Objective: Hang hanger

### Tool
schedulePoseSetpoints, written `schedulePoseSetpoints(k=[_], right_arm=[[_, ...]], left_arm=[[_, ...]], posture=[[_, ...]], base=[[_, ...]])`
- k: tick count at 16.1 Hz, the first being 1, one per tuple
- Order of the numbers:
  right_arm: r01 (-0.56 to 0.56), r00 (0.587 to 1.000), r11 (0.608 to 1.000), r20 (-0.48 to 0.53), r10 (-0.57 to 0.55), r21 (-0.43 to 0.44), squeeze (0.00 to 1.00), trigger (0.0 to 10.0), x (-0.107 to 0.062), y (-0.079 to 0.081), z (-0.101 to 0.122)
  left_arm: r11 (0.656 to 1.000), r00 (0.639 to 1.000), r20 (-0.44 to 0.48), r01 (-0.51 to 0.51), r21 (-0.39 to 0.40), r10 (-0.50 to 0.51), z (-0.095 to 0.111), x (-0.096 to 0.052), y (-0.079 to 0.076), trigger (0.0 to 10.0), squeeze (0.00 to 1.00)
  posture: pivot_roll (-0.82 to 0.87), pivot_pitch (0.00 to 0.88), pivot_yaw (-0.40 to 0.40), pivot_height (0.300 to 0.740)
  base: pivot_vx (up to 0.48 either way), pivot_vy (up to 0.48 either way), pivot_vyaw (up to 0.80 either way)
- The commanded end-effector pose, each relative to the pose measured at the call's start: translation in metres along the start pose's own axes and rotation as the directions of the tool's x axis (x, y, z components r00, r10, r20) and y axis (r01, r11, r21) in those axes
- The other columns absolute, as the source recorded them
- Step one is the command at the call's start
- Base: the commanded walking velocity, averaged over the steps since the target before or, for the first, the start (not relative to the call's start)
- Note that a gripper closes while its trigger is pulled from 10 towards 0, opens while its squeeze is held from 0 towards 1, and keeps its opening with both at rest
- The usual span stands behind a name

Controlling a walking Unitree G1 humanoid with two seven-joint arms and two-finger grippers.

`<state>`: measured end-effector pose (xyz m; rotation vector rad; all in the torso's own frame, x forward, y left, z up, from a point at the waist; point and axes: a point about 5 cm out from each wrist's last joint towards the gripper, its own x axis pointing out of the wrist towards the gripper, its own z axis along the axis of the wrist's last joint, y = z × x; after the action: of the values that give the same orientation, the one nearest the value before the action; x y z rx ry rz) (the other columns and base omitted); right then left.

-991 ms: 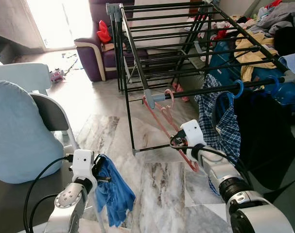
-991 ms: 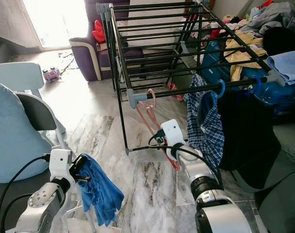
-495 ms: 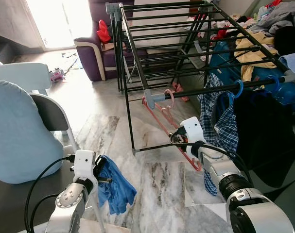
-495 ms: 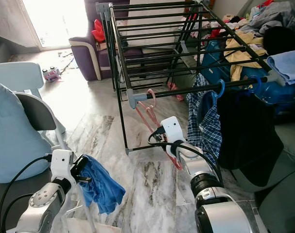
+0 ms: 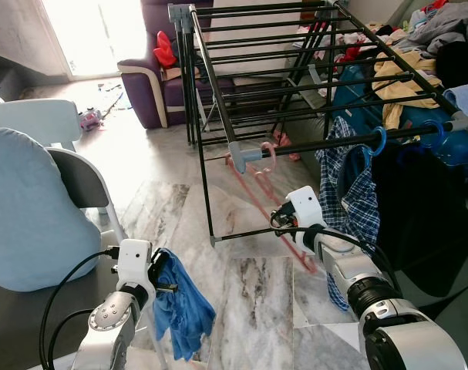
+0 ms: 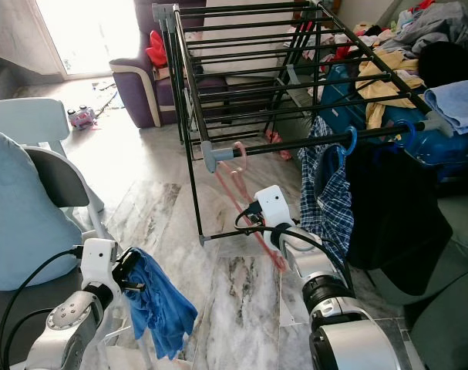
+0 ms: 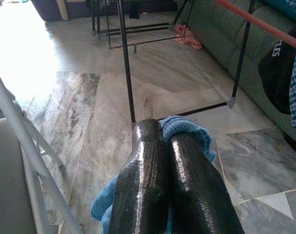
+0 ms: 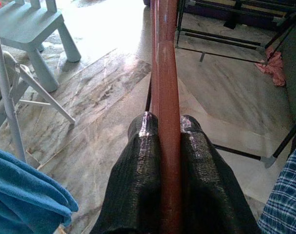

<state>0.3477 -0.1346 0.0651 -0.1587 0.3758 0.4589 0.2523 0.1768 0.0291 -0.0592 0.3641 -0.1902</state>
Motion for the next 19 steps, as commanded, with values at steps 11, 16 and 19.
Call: schedulePoseSetpoints(k=[11,16,19], right_arm=[[0.139,0.966,0.988,0.211,-0.149,0.061,0.00,9.3,-0.020,-0.002,0.013],[0.197,0.960,0.978,0.190,-0.205,0.061,0.00,10.0,-0.069,0.008,-0.022],[0.238,0.953,0.966,0.170,-0.252,0.101,0.00,10.0,-0.075,0.011,-0.029]], left_arm=[[0.998,0.998,0.050,-0.033,0.046,0.030,0.008,-0.002,0.001,10.0,0.00],[0.985,0.981,0.156,-0.135,0.103,0.118,0.030,-0.005,-0.003,10.0,0.00],[0.987,0.983,0.164,-0.103,0.127,0.082,0.030,-0.003,-0.012,10.0,0.00]], posture=[[-0.09,0.000,0.013,0.736],[-0.12,0.000,0.023,0.736],[-0.11,0.000,0.030,0.736]], base=[[0.000,0.000,0.00],[0.000,0.000,0.00],[0.000,0.000,0.00]])
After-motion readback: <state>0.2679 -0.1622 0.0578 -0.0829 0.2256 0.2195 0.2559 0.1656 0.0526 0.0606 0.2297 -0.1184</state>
